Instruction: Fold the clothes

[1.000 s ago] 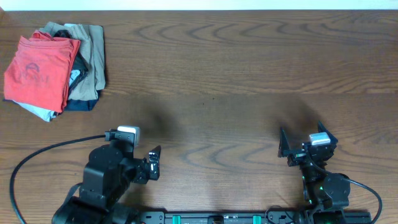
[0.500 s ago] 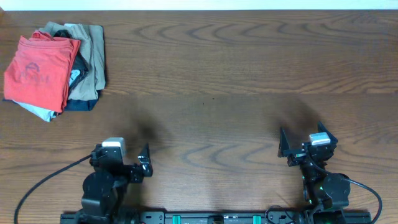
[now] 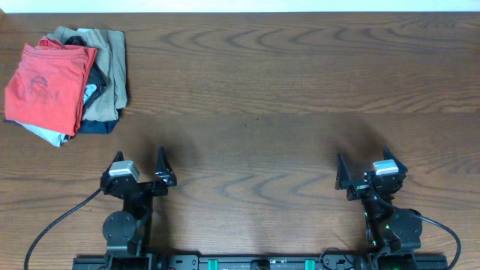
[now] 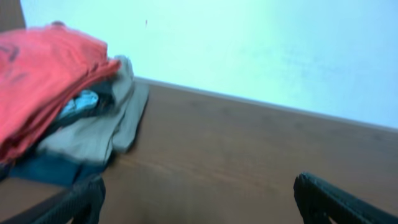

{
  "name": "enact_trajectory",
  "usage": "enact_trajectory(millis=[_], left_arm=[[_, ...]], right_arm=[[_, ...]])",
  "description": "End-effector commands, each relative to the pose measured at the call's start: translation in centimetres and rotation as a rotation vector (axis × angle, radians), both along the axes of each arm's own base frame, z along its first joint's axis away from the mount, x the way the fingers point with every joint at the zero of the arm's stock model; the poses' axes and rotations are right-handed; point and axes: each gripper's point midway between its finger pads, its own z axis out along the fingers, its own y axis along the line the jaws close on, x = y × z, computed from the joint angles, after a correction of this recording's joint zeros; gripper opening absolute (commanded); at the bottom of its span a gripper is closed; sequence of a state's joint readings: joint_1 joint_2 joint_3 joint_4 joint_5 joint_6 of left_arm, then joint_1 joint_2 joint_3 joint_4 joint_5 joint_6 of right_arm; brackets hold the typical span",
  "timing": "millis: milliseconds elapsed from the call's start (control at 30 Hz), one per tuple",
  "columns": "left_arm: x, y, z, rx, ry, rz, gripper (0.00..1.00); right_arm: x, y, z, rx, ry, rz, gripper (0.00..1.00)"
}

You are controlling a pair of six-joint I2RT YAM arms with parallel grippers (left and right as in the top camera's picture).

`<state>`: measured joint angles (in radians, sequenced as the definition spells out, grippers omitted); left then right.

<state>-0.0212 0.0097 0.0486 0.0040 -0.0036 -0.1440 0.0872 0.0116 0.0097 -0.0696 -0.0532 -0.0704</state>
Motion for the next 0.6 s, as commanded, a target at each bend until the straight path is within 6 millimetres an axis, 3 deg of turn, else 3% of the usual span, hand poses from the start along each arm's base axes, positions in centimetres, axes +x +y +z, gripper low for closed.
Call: enact_trajectory(millis=[0, 133, 333, 567], left_arm=[[0.3, -0.1, -0.5, 0.013, -0.022, -0.005, 0.98], [0.2, -0.1, -0.9, 0.012, -0.007, -0.007, 0.98], [0.0, -0.1, -3.9, 0.014, 0.114, -0.007, 0.98], [0.0, -0.1, -3.8, 0.014, 0.111, -0.007, 0.98]], right_arm=[[0.0, 0.2, -0.1, -0.013, -0.003, 0.009, 0.99], [0.0, 0.2, -0.1, -0.013, -0.003, 0.009, 0.99], [0.0, 0.2, -0.1, -0.013, -0.003, 0.009, 0.99], [0.0, 0.2, -0.1, -0.013, -0.003, 0.009, 0.99]])
